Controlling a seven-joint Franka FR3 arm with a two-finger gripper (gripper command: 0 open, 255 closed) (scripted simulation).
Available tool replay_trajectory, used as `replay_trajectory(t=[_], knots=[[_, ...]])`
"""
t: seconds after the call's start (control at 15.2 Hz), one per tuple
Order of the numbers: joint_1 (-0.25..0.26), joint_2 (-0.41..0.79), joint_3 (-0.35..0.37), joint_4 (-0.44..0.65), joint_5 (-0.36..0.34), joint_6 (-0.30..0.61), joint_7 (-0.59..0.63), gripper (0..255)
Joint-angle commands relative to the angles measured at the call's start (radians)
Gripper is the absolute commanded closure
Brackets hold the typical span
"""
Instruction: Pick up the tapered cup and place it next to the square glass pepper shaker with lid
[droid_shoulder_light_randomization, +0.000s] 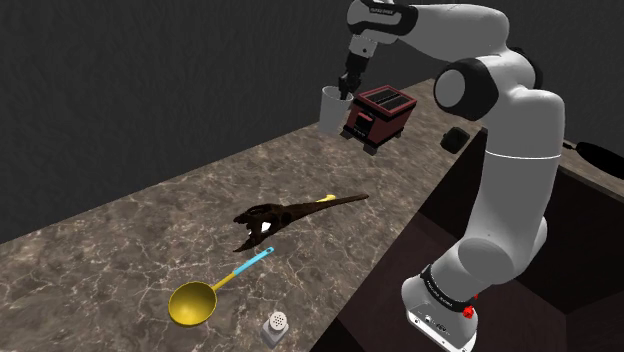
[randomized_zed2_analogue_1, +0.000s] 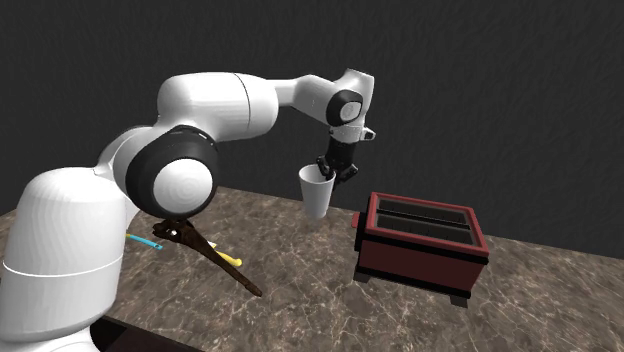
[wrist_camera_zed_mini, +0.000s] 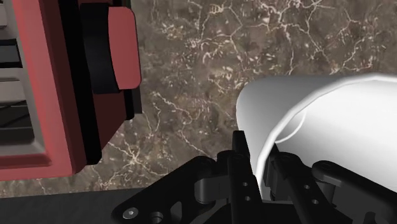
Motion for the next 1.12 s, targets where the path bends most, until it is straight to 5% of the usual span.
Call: replay_trajectory(t=[0.0,0.86,1.06], knots=[[-0.005,0.005,0.0,0.038,0.001,-0.032,0.003,255],[-0.04,0.054,0.003,0.283,0.012,-0.226,0.028,255],[0.038,-0.094,0.0,0.06,-0.02,-0.143,0.064,255]])
